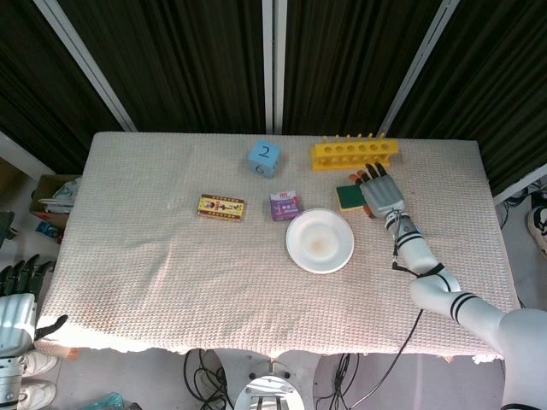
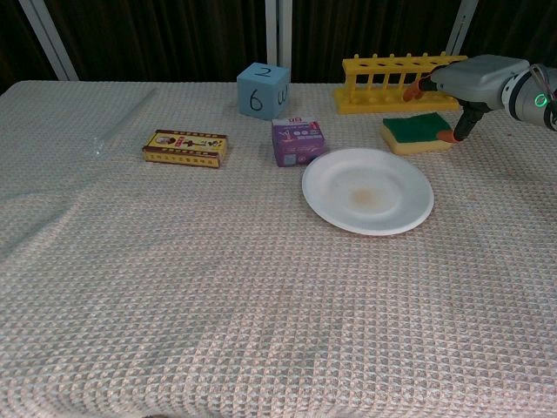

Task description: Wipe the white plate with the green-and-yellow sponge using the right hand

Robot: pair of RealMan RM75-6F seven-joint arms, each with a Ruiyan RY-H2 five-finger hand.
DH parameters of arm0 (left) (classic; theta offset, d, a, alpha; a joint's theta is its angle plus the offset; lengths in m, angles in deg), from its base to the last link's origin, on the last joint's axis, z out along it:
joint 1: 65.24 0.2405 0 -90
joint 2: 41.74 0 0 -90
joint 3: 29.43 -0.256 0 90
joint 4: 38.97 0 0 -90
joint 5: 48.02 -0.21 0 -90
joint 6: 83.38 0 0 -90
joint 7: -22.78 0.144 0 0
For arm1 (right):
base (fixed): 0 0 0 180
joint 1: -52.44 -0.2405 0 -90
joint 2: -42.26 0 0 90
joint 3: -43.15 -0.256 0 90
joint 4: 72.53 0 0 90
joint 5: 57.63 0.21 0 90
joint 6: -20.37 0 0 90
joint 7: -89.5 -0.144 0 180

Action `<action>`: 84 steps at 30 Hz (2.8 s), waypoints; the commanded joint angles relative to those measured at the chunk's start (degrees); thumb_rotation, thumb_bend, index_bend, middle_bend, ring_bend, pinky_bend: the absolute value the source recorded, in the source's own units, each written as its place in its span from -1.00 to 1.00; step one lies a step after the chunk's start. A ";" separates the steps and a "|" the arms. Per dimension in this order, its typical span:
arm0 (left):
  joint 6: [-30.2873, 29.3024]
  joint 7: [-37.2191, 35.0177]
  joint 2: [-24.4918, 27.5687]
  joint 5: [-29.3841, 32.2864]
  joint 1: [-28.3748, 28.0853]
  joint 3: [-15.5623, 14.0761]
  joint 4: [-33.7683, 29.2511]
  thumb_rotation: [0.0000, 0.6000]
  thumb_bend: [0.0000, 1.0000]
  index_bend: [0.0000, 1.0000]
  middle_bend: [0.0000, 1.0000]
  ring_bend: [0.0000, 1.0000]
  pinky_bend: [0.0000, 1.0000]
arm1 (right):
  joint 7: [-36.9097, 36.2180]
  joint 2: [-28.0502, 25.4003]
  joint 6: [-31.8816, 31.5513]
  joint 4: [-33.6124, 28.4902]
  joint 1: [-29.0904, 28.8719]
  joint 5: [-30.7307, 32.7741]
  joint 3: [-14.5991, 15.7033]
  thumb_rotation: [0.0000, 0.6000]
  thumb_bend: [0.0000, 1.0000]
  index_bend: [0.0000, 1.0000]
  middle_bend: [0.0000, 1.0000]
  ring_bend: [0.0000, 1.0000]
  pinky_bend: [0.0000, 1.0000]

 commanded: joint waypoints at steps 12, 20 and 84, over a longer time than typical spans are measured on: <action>0.46 -0.25 0.10 0.85 0.19 -0.12 -0.06 1.00 -1.00 -0.71 -0.92 -0.91 -0.84 | -7.17 4.71 0.77 8.93 -1.16 -2.66 2.20 1.00 -0.42 -0.60 -0.67 -1.00 -1.00; 0.71 -0.34 -0.17 0.73 -0.06 -0.02 0.34 1.00 -1.00 -0.71 -0.92 -0.91 -0.84 | -8.84 5.73 0.58 11.34 -1.35 -4.27 3.30 1.00 -0.42 -0.52 -0.62 -1.00 -0.97; -0.60 -3.32 -1.66 -0.74 0.82 -0.30 3.51 1.00 -1.00 -0.71 -0.92 -0.91 -0.84 | 23.45 -3.99 -18.17 -11.40 1.00 -26.18 14.10 1.00 -0.29 0.34 -0.11 -0.60 -0.81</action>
